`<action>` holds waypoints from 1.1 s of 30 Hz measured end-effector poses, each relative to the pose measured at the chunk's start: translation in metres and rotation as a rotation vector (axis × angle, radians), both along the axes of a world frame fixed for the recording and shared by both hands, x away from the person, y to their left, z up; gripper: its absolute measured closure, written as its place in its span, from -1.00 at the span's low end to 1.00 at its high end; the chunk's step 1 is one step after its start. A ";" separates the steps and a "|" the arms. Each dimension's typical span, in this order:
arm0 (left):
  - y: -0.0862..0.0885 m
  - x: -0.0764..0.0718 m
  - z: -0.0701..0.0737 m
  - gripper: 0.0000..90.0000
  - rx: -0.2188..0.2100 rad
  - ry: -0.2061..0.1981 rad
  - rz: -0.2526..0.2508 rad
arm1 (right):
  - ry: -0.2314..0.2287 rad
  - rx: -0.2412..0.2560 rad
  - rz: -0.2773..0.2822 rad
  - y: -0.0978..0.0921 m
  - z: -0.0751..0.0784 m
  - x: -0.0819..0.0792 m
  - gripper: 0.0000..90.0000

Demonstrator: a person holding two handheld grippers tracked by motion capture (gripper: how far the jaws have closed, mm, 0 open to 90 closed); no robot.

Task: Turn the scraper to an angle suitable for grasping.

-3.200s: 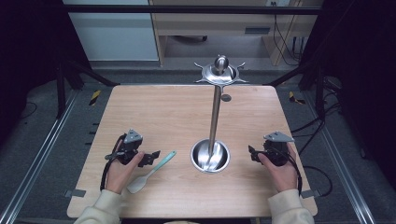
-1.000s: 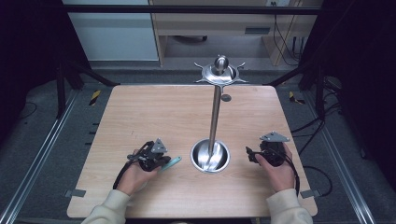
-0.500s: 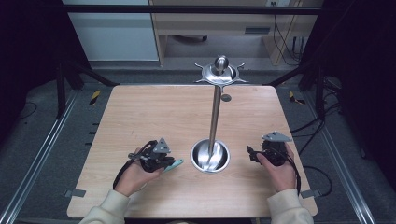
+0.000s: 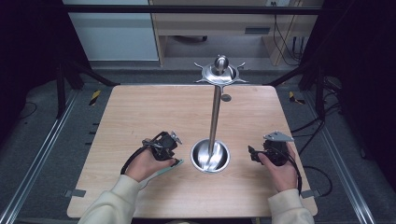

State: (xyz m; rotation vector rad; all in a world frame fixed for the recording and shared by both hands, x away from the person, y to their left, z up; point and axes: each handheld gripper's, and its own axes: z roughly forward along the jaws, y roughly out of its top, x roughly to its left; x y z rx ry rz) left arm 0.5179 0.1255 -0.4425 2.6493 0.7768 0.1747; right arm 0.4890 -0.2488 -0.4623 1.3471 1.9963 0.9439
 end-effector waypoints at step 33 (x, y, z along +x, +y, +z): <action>-0.020 0.010 -0.018 0.43 0.121 0.106 -0.038 | -0.001 0.000 0.005 -0.002 0.000 0.001 -0.61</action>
